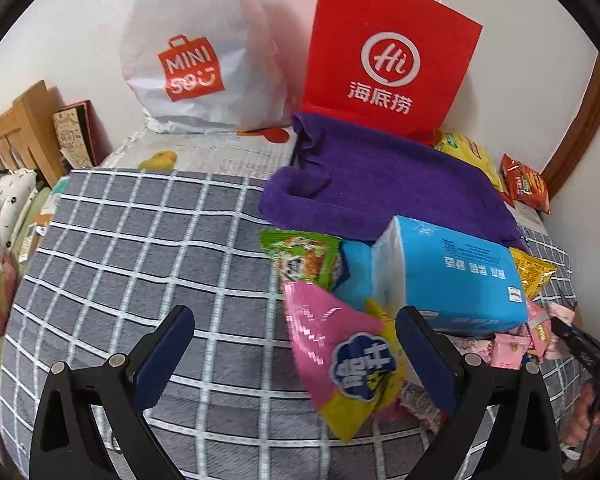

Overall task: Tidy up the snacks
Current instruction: 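Grasp the small pink candy packet with the right tool while the left tool grasps the pink-and-yellow snack bag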

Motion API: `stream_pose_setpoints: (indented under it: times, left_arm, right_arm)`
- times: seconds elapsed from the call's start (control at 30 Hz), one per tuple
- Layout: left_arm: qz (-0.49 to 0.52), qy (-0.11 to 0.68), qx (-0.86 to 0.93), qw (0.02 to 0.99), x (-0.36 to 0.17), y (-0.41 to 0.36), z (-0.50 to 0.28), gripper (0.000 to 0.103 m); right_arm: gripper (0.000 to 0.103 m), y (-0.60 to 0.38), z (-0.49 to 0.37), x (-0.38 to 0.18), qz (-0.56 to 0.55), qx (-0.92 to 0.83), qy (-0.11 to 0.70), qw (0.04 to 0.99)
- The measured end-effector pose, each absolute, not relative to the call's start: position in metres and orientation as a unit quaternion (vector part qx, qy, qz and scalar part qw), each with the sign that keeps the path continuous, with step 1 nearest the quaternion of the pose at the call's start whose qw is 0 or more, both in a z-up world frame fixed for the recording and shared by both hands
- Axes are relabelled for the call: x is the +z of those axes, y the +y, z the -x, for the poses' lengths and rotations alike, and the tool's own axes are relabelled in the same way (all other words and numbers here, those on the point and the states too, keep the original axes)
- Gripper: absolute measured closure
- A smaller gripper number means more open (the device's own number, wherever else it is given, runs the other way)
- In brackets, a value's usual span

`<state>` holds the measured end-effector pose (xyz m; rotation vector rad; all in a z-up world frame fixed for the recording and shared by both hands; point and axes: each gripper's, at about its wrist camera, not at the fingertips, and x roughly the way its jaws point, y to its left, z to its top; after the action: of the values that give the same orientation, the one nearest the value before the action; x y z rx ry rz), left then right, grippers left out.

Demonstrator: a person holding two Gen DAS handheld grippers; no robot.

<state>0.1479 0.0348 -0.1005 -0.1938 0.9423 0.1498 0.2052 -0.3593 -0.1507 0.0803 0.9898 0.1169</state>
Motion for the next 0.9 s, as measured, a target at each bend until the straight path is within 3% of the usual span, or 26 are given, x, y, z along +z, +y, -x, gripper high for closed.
stream_pose_setpoints:
  times: [0.47, 0.67, 0.83, 0.9]
  left_arm:
    - [0.079, 0.482, 0.034, 0.872, -0.118, 0.015, -0.142, 0.002]
    - [0.079, 0.496, 0.02, 0.864, -0.13, 0.0, -0.154, 0.002]
    - [0.078, 0.512, 0.011, 0.856, -0.138, -0.009, -0.161, 0.018]
    - [0.078, 0.519, 0.01, 0.851, -0.141, -0.01, -0.162, 0.039]
  right_arm:
    - [0.068, -0.339, -0.174, -0.169, -0.02, 0.083, 0.489, 0.868]
    - [0.063, -0.335, -0.167, -0.168, 0.005, 0.079, 0.488, 0.869]
    - [0.067, -0.338, -0.166, -0.168, -0.001, 0.075, 0.487, 0.87]
    - [0.068, -0.339, -0.164, -0.166, -0.004, 0.072, 0.485, 0.872]
